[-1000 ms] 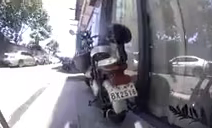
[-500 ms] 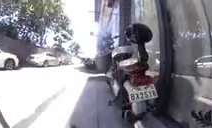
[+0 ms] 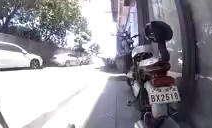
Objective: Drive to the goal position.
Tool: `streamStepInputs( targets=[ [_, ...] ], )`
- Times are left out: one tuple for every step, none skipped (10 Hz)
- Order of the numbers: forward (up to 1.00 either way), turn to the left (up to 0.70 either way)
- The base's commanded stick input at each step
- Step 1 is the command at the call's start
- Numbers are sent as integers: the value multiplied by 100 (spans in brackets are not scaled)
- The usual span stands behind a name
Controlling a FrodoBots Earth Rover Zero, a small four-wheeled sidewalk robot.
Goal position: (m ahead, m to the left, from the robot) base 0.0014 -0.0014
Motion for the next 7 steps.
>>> streamStepInputs(
  targets=[
    [0, 0],
    [0, 0],
    [0, 0],
    [0, 28],
    [0, 45],
    [0, 45],
    [0, 20]
  ],
)
